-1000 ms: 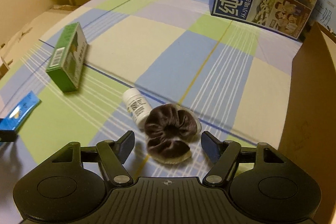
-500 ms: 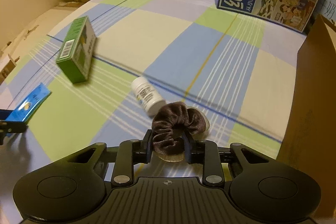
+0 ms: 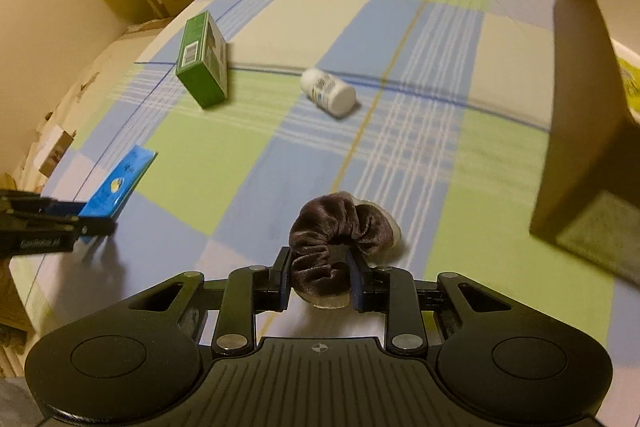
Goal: Organize objects
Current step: 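Lift the tube and scrunchie and carry them toward the cardboard box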
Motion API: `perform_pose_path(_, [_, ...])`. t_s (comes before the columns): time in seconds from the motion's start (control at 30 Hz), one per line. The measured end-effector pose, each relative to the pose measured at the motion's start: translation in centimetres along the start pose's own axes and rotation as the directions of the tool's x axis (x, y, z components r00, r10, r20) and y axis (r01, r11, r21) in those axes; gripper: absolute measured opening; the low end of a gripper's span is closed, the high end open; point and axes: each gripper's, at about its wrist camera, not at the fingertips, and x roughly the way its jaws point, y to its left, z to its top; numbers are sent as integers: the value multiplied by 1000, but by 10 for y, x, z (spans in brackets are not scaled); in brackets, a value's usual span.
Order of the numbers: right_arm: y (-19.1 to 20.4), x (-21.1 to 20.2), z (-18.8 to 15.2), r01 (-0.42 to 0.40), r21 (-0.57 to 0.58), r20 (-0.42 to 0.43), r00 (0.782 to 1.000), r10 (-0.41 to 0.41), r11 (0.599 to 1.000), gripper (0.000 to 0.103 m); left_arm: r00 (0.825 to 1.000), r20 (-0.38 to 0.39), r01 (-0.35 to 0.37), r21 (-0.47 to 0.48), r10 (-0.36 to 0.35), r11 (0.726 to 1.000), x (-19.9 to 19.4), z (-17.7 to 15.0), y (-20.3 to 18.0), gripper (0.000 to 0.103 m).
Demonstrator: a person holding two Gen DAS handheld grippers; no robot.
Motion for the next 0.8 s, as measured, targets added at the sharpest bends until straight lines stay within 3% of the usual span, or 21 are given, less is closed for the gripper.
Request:
perform_pose_path(0.27, [-3,-21,-10,2,50,47,999,-4,999,25,1000,9,4,40,-4,999,2,5,-9,33])
perform_pose_path(0.6, [-12,-58,-20,-1,111,113,994,-11,994,25,994,42,102,60,-104,993,-20,5,-37,32])
perform_pose_path(0.8, [-22,-82,-25,6,144,157,987,-29,990,25,980,98,163,111,-174,980,-42,21,-66,32])
